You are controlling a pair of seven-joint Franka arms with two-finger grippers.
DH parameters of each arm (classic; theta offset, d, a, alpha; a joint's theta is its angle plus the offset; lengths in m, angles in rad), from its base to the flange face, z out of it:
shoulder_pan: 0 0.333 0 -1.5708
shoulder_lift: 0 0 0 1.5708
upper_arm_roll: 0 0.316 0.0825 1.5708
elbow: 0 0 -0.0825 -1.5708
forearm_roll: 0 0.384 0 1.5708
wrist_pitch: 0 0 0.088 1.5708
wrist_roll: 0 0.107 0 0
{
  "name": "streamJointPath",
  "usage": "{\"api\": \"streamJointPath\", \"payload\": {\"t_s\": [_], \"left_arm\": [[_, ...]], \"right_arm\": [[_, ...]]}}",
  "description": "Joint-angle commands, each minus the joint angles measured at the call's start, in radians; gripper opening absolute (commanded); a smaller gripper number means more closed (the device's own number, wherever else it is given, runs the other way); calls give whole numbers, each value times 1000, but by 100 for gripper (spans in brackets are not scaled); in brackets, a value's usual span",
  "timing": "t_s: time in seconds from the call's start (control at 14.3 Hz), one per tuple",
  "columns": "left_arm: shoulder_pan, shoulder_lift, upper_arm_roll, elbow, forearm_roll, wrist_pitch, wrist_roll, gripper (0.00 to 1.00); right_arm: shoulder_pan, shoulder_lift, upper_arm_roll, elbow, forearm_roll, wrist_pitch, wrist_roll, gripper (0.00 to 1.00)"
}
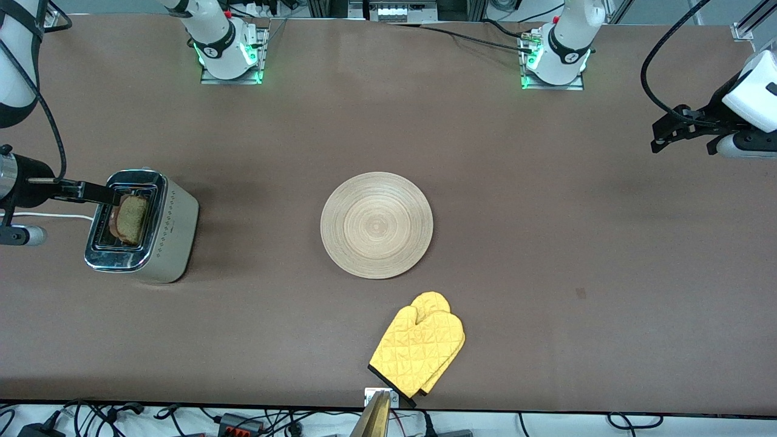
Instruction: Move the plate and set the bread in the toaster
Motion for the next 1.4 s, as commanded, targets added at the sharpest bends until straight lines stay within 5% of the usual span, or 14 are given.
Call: {"api": "streamJointPath", "payload": {"t_s": [0.0,0.21,0.63,1.33], "left_arm": [[7,12,-7,29,7,-19,14,100],[9,12,-7,29,7,-19,14,100],[7,12,-9,29,7,-19,14,100],[9,12,-9,29,9,-19,14,100]], "right_arm": [[-54,-134,100,-146,-44,14,12,100],[-170,-254,241,-313,-52,208,7,100],[-202,-329,246,-393,-59,197,2,100],[-221,-325,240,-395,-96,171,-4,100]]}}
